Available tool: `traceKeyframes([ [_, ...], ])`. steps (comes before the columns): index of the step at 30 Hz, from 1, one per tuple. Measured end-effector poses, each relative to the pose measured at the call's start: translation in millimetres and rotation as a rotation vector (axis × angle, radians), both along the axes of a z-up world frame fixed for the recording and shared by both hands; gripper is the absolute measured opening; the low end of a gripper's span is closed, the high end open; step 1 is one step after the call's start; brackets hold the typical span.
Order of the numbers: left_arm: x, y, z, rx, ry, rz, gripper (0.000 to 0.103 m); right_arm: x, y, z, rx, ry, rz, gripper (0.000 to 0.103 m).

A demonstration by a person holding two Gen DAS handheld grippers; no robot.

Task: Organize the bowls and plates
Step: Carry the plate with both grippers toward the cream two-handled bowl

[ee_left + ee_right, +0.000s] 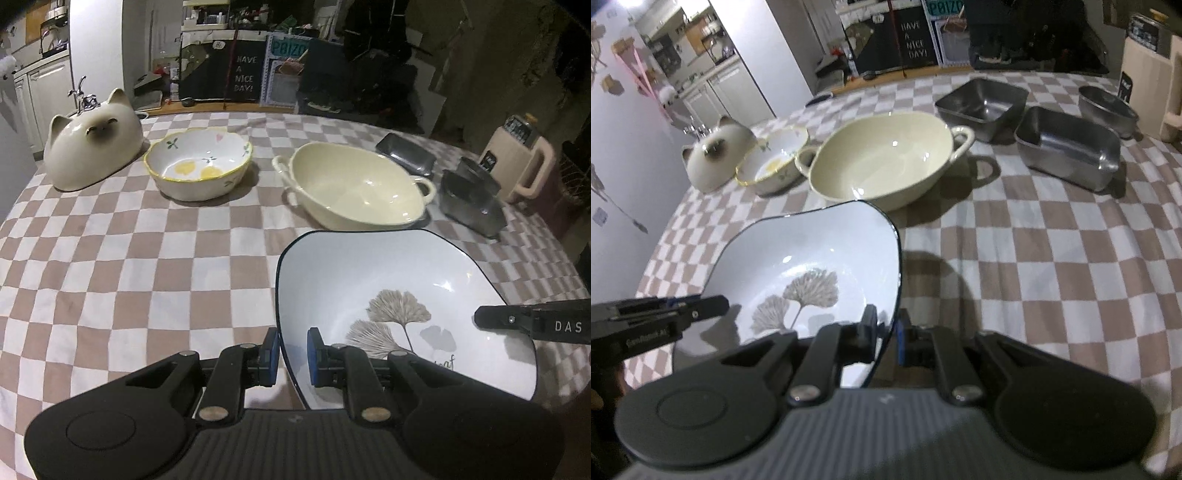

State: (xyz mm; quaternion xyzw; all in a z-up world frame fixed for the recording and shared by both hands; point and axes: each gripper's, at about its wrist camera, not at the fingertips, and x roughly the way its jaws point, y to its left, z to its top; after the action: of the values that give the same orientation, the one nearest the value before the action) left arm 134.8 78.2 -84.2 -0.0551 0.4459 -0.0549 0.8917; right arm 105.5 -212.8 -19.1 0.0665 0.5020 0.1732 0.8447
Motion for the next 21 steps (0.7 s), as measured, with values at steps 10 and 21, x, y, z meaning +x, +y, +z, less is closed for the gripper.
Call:
traceKeyframes([
  [10,20.3,19.3,-15.6,-0.028,0.03,0.065,0.017,9.8,19.6,-7.3,-0.031,0.025,0.017,0.014],
  [21,36.9,26.3,-35.9,-0.061,0.081,0.134,0.021,24.1,34.0,-5.1,-0.032,0.008,-0.008,0.014],
])
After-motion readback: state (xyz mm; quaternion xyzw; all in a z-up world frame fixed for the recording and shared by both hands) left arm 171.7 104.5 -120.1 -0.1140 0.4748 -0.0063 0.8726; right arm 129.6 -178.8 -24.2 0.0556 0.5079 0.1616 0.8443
